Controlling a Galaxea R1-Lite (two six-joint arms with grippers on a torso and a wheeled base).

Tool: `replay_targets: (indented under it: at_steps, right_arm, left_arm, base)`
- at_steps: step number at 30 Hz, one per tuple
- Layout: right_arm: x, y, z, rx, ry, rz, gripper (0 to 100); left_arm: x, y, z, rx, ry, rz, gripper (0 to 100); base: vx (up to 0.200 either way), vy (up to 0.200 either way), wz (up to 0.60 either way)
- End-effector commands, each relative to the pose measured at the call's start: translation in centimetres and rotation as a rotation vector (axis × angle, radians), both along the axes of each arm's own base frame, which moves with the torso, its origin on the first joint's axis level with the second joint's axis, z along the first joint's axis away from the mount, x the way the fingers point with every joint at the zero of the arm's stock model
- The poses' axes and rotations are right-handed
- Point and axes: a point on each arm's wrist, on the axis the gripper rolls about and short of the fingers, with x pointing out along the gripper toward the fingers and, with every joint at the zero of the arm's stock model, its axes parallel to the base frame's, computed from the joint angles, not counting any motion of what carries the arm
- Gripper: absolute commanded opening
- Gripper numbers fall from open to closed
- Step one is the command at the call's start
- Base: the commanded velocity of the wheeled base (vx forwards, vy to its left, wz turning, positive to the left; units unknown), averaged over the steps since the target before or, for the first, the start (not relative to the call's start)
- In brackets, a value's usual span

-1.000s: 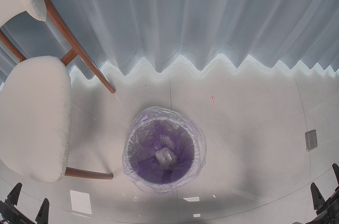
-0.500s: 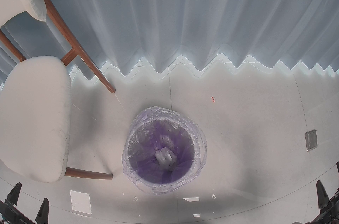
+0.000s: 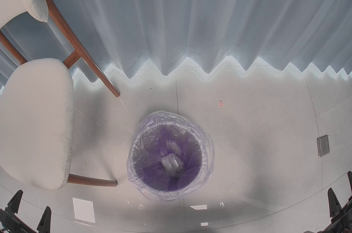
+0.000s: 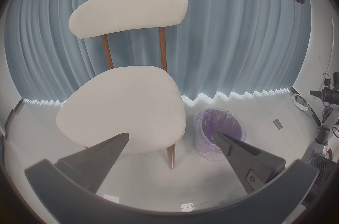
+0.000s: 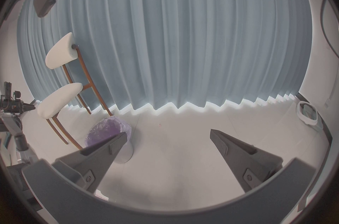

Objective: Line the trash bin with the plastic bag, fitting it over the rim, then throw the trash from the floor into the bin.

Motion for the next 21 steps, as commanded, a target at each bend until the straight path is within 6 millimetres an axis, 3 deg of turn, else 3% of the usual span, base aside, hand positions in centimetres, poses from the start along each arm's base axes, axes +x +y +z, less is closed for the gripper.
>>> replay_targets:
  at_steps: [1, 11, 21]
  right_arm:
    - [0.04, 0.00, -0.65, 0.019, 0.022, -0.005, 100]
    - [0.03, 0.00, -0.66, 0.022, 0.020, -0.005, 100]
    - [0.03, 0.00, -0.66, 0.025, 0.020, -0.005, 100]
  left_arm:
    - [0.02, 0.00, -0.53, 0.002, 0.004, -0.003, 100]
    - [0.02, -0.01, -0.56, 0.008, 0.007, -0.005, 100]
    - [0.02, -0.01, -0.56, 0.008, 0.007, -0.005, 100]
  base:
    - [0.000, 0.000, 0.00]
    - [0.000, 0.000, 0.00]
    - [-0.180, 0.000, 0.00]
